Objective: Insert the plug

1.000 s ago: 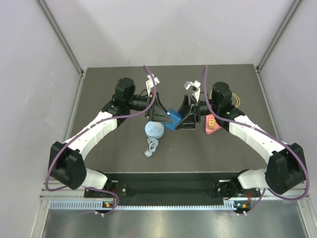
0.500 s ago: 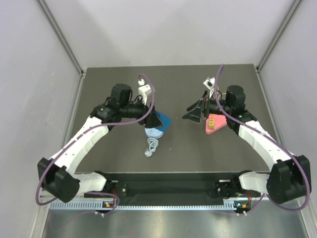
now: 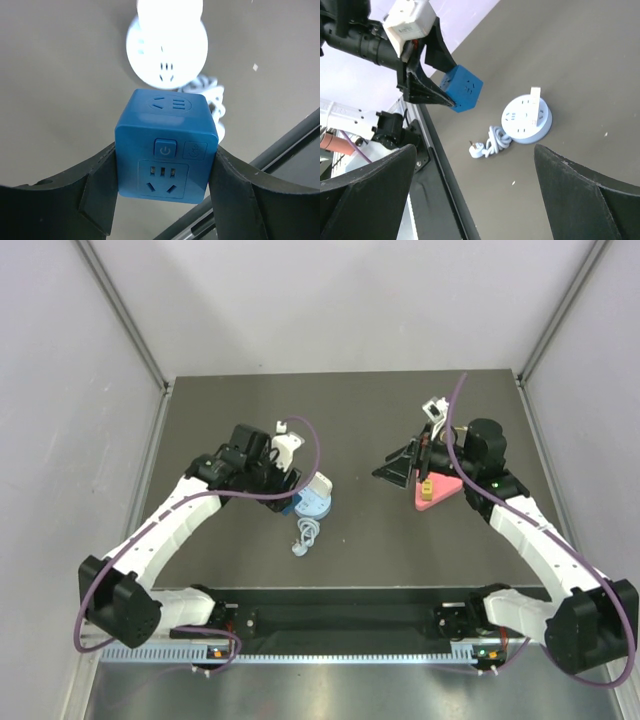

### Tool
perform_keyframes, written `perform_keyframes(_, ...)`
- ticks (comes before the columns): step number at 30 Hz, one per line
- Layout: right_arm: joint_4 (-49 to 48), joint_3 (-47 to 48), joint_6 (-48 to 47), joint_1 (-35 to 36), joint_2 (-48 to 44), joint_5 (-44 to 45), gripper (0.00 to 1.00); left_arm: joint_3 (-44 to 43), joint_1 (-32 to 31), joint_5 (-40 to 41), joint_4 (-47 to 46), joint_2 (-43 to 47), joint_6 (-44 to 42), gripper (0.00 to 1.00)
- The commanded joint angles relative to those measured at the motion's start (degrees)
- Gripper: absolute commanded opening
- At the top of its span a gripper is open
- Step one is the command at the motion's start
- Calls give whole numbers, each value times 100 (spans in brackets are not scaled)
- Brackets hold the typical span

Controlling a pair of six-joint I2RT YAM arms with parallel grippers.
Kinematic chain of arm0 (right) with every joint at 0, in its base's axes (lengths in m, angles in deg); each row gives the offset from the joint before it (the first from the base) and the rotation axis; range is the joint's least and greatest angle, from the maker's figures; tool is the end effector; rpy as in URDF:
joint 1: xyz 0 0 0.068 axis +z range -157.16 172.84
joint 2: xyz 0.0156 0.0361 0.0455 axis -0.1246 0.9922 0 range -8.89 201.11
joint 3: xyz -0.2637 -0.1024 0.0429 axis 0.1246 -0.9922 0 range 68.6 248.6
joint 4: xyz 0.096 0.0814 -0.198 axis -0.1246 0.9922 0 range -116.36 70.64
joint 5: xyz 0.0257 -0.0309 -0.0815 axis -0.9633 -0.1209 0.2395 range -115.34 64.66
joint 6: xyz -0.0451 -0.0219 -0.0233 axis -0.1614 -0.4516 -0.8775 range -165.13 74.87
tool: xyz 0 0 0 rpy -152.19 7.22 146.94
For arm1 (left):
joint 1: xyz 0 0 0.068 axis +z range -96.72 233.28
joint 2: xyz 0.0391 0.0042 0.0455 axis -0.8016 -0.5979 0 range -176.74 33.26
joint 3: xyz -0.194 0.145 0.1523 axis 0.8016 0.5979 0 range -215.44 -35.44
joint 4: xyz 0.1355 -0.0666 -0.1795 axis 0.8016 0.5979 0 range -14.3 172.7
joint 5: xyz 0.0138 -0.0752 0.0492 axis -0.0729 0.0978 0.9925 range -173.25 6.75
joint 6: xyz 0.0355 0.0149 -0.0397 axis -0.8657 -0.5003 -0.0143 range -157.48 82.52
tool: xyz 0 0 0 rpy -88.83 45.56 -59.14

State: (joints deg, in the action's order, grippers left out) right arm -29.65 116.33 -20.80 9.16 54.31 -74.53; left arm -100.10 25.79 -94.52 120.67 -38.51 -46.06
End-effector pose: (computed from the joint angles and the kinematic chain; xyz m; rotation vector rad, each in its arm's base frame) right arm 0.1987 0.0879 0.3408 -0.5287 1.8123 1.2568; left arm 0.1945 -0.1095 0.3225 0.8524 2.3449 -0.3833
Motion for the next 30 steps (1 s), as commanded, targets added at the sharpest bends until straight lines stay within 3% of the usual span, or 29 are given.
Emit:
perform_keyframes(1,-93,-184,54,-58,-264,85,100,287,-11,-103,-172,102,-363,0)
perform_keyframes(8,-242,-369,89,-50,-256,59,100,516,-73,-288,-735,-170,-417,0)
perform_keyframes(18,-356,-395,124,-50,-150,-3,100,244,-380,72,-1016,-1049,-496,0)
perform_keyframes(30,-348,-273,71,-50,35,-56,100,-591,-512,283,-551,-1454,-610,0)
